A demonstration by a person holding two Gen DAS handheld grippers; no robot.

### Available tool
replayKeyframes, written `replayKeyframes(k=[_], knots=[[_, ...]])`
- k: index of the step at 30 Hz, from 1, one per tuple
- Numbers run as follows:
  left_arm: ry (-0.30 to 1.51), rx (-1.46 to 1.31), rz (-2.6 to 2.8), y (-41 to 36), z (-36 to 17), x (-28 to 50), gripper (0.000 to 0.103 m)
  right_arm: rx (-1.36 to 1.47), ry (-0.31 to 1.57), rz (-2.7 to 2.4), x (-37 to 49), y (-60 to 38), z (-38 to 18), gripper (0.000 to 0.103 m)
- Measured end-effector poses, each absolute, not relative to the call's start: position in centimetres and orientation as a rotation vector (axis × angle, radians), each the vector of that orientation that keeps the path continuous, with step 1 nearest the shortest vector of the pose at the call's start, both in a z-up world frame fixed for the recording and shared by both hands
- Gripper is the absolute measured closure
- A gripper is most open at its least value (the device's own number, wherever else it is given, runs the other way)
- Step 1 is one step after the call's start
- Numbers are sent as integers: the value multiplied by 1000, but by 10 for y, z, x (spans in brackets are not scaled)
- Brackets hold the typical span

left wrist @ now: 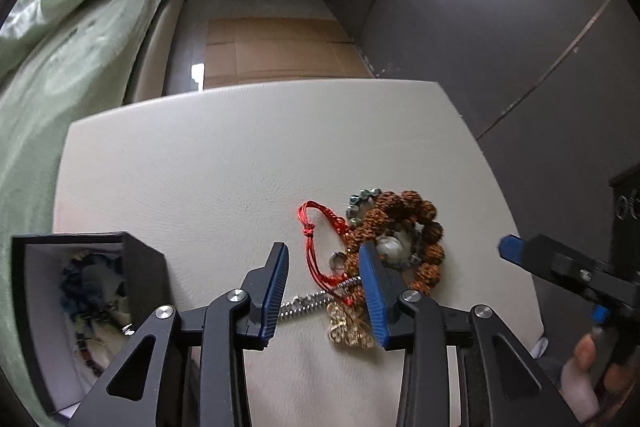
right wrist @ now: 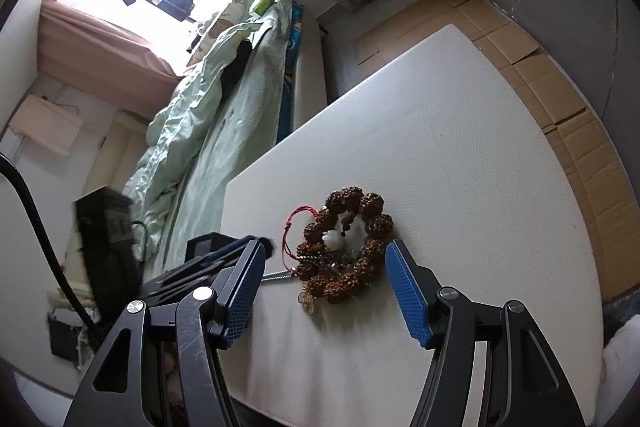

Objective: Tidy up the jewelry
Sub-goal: 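Return the left tool to the pile and grasp the red cord, then pull the red cord bracelet with the left tool toward the black box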

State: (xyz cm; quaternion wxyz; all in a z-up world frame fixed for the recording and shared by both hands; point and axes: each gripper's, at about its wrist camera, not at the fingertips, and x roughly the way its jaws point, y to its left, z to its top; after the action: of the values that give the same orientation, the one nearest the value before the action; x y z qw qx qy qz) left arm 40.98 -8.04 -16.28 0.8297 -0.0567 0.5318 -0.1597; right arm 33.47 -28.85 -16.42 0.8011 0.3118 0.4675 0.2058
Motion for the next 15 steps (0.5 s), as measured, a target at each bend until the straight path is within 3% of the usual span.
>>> replayKeyframes(k=[3,5,7,15], knots=[[1148,-145,-338,-81,-172,415,72,671,999,454,335,-289,-163,40],[1153,-166,-349,-81,-177,416,82,673,1000,458,336,-289,-164,40],[1164,-176,-342,-81,-180,417,100,676,1001,460,336,-289,-165,40],[1114,-188,-409,-80,-152,402,100,668,1021,455,338,-286,-169,40]])
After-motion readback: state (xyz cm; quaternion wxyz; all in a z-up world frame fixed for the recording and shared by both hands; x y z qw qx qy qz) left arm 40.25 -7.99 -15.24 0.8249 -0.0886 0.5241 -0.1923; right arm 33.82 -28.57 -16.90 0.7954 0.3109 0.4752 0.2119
